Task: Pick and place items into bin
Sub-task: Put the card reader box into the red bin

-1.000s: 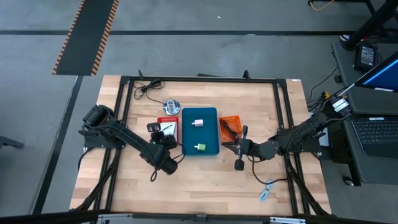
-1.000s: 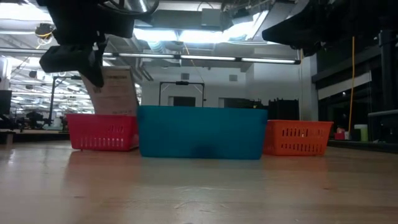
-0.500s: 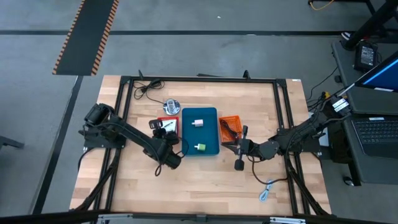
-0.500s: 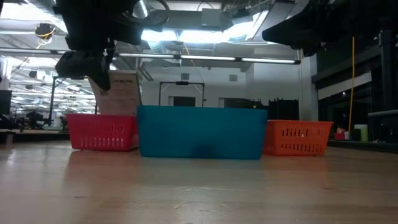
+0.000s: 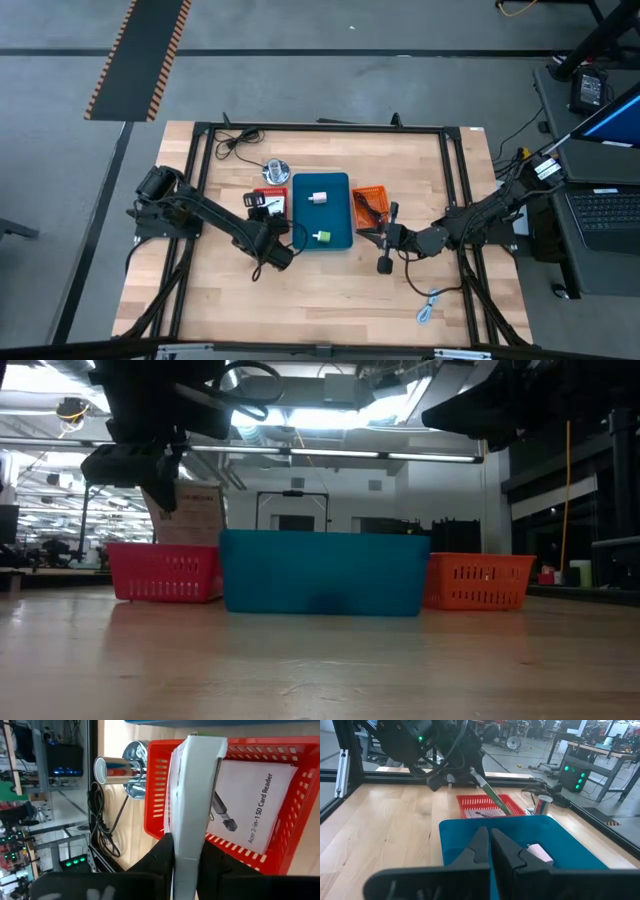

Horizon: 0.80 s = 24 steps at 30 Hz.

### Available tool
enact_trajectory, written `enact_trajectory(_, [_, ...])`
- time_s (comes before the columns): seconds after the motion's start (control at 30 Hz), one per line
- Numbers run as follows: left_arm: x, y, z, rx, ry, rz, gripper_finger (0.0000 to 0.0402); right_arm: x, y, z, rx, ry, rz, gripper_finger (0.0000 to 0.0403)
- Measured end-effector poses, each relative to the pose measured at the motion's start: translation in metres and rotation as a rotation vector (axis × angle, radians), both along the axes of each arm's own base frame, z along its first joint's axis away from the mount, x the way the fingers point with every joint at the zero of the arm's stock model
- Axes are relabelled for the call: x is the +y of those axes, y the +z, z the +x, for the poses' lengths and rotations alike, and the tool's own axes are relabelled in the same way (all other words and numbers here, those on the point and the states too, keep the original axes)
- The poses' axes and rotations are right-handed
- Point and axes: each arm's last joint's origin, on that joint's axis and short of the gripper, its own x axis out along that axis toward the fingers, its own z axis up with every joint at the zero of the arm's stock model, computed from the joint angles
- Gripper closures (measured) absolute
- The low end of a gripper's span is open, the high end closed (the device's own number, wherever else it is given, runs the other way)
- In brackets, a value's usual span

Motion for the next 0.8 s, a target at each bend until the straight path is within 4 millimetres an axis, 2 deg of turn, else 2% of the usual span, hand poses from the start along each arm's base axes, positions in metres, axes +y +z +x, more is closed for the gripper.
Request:
enact_trajectory(0.4, [-0.0024, -0.0021, 0.0012, -0.003, 0.029, -0.079, 0.0316, 0.0000, 0.0000, 0.0000, -0.001, 0.000, 0.002, 0.0403])
enact_trajectory(0.8, [-0.0066, -0.0051, 0.0068, 0.001, -0.021, -0.170, 0.0273, 0.0002, 0.0000, 0.0001, 0.000, 0.008, 0.004, 0.0403])
